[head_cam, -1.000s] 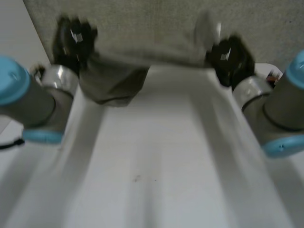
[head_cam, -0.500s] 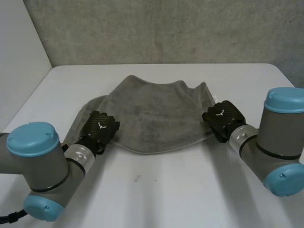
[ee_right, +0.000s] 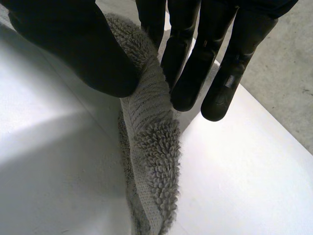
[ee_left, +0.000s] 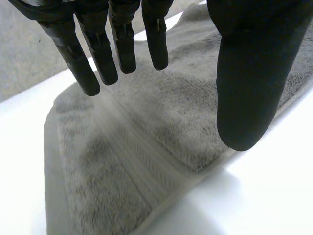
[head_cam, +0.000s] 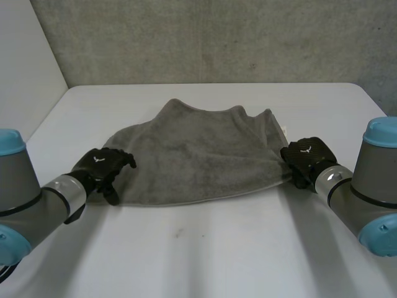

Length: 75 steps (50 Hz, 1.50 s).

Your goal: Fold the towel.

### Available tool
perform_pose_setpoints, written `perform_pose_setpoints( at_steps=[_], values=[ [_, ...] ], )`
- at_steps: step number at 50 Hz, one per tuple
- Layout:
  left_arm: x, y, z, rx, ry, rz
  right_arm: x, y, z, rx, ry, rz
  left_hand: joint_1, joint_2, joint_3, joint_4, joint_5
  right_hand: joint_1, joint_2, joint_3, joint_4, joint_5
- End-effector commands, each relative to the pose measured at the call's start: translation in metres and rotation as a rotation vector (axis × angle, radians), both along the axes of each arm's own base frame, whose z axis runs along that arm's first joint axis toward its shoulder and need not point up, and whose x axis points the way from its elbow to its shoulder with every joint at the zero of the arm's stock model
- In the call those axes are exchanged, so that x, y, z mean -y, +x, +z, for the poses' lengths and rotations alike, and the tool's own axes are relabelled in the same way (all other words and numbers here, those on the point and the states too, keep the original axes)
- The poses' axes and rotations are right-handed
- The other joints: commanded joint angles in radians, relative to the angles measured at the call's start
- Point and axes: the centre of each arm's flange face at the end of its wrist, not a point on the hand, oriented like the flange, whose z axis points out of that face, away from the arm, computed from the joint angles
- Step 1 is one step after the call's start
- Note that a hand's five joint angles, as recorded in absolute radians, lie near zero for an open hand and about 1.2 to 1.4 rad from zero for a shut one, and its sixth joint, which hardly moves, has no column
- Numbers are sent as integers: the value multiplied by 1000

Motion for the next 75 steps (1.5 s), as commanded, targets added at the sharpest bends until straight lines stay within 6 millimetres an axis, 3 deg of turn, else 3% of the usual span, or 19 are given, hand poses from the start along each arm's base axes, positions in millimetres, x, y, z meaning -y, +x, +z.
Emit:
perform_pose_setpoints(
  at_steps=[1, 6, 15, 29, 54, 58, 65, 75],
  values=[
    [5, 19, -7, 2, 37, 52, 3, -1, -2, -2, 1, -7, 64, 72, 71, 74, 75, 438, 217, 206, 203, 225],
    [17, 38, -9, 2, 32, 112, 9, -7, -4, -3, 2, -25, 100, 107, 106, 109, 110, 438, 217, 206, 203, 225],
    [21, 43, -15, 21, 9, 124, 9, -7, -8, -8, 11, -24, 91, 98, 97, 101, 101, 438, 217, 206, 203, 225],
    [17, 43, -25, 81, 15, 96, 9, -7, -9, -9, 12, -25, 85, 92, 91, 95, 95, 438, 217, 206, 203, 225],
    [46, 37, -36, 81, -66, 88, 8, -7, -10, -13, 16, -23, 164, 171, 171, 174, 174, 438, 217, 206, 203, 225],
    [47, 38, -36, 83, -63, 88, 7, -7, -11, -14, 17, -23, 193, 201, 200, 203, 204, 438, 217, 206, 203, 225],
    [44, 38, -35, 85, -57, 85, 8, -6, -10, -13, 16, -21, 542, 550, 549, 552, 553, 438, 217, 206, 203, 225],
    [19, 41, -10, 75, -55, 91, 7, -6, -10, -13, 16, -20, 364, 371, 371, 374, 374, 438, 217, 206, 203, 225]
  ],
)
